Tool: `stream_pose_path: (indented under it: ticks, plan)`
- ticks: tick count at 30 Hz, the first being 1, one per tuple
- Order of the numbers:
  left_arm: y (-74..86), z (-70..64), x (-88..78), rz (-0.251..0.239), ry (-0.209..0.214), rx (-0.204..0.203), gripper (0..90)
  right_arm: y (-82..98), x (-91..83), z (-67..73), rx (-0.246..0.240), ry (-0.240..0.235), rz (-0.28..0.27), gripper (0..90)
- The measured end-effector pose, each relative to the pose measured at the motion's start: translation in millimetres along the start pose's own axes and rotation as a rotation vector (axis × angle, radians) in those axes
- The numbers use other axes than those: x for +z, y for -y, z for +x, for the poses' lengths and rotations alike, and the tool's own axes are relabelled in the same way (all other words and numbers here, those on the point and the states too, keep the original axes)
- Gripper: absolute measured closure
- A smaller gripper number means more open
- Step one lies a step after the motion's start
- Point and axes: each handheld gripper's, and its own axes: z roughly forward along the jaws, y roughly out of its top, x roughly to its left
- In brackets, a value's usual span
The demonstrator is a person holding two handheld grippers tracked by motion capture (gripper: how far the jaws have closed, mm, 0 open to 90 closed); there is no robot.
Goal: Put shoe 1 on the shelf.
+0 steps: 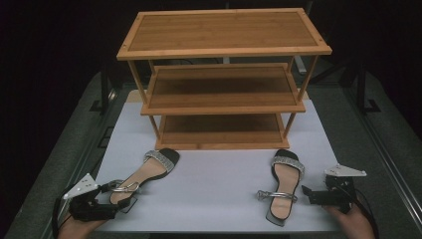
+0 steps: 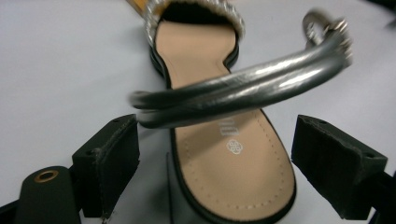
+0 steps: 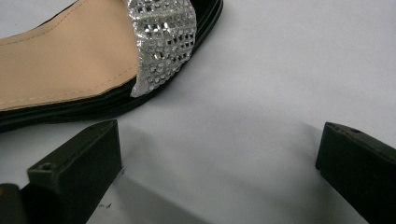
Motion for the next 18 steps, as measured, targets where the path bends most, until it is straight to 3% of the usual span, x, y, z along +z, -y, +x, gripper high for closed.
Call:
stream_pose_path:
  ticks: [14, 18]
  plan:
    - [-3.5, -0.7, 21.8, 0.032, -0.021, 0.044, 16.6, -0.1, 0.1, 0.1, 0.001, 0.000, 0.000, 0.0]
    - [-5.5, -1.5, 27.7, 0.040, -0.042, 0.058, 23.2, -0.1, 0.1, 0.0, -0.001, 0.001, 0.001, 0.0]
